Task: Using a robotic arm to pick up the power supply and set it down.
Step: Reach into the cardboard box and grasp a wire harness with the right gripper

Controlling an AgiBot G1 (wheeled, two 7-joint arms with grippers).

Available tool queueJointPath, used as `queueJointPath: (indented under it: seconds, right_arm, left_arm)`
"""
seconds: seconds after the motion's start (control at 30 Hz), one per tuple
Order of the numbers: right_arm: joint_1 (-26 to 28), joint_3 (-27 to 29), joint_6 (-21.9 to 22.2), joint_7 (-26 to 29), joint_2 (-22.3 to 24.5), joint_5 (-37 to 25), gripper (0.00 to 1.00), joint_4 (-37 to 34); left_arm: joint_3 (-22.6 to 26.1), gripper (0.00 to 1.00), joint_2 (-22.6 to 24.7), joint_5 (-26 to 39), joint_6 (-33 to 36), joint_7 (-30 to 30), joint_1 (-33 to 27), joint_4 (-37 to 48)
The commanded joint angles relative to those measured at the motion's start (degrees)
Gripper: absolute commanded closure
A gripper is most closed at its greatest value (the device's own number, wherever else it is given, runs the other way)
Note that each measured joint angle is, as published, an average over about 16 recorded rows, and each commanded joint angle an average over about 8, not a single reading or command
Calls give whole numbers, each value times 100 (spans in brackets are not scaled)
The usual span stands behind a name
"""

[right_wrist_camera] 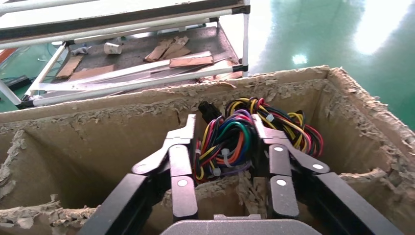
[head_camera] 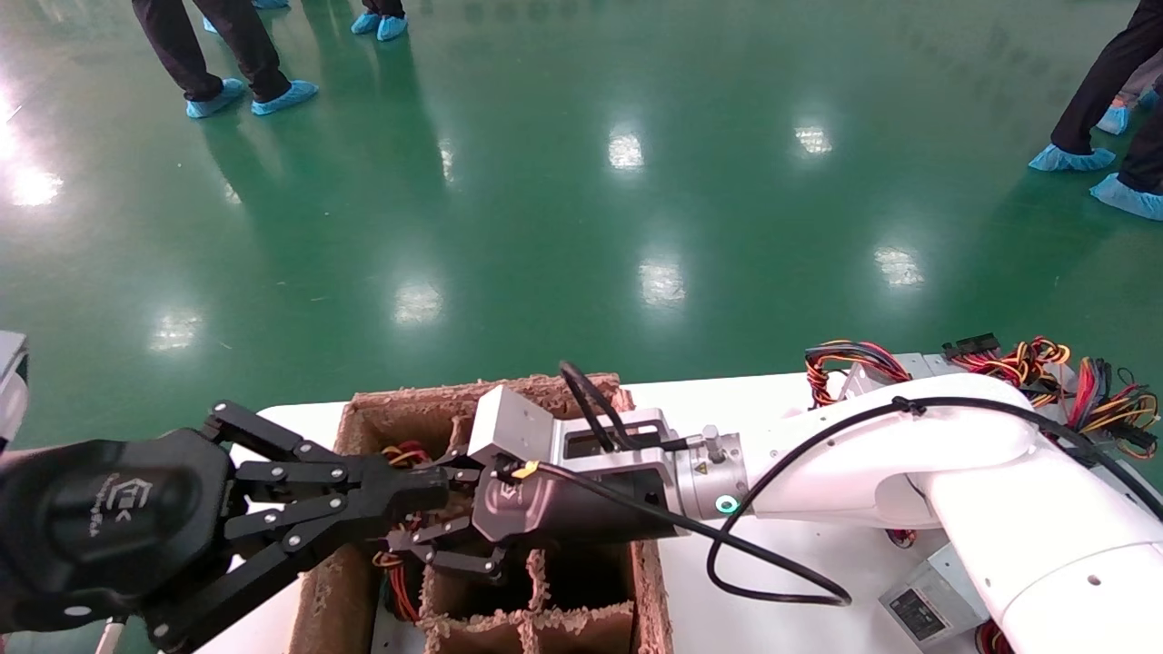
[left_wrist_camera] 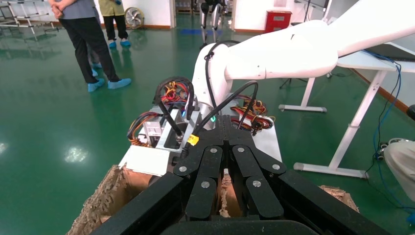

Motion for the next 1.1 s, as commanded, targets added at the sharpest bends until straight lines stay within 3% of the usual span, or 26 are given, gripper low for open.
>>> queueJointPath:
  seconds: [0.03,0.87,0.9,0.93,1.1]
  right_arm:
    - [9,6,3,-25,-2,14,100,-31]
    - [-49,91,-338,74,264,267,100,179]
    - [-59,88,-340,86,276,265,96,202]
    - [-71,83,-336,99,284,258,85,222]
    - [-114,32,-250,157,283,167,23,280]
  left_arm:
    - [0,100,0,0,0,0,0,0]
    - [0,100,0,0,0,0,0,0]
    - [0,100,0,0,0,0,0,0]
    - [0,100,0,0,0,0,0,0]
    - [1,100,0,0,0,0,0,0]
